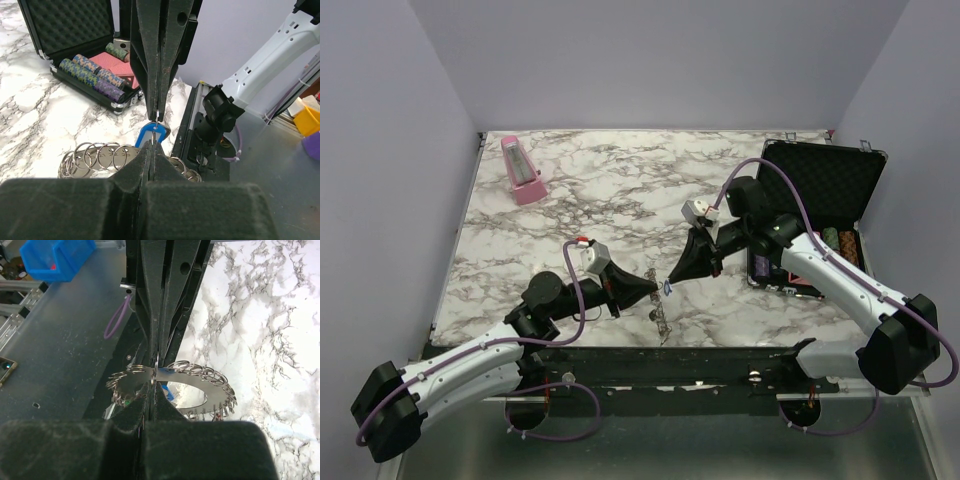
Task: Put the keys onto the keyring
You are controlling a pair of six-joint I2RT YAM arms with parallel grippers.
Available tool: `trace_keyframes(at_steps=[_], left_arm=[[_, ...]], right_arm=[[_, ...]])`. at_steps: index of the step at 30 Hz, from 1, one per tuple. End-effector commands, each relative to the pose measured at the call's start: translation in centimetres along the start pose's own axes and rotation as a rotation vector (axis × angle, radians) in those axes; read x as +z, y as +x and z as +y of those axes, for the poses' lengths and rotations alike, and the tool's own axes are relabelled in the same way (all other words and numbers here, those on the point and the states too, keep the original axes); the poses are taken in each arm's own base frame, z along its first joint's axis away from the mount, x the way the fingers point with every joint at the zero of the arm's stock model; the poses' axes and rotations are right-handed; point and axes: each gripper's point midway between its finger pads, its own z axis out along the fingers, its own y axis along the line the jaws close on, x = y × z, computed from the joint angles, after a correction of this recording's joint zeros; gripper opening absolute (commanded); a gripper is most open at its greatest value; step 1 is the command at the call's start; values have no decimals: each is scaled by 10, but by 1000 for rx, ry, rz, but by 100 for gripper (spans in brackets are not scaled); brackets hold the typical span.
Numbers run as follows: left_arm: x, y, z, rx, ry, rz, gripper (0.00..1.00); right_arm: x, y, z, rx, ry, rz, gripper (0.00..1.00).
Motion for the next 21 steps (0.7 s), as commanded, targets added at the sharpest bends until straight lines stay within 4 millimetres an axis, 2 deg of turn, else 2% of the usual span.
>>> trace_keyframes(at_steps=[1,21], left_arm=[[1,-20,-10,7,43,-77,0],[2,-22,-4,-12,6,-95,0]], right_arm=[[3,0,-2,10,9,3,0],[5,0,-1,25,-5,-5,0]])
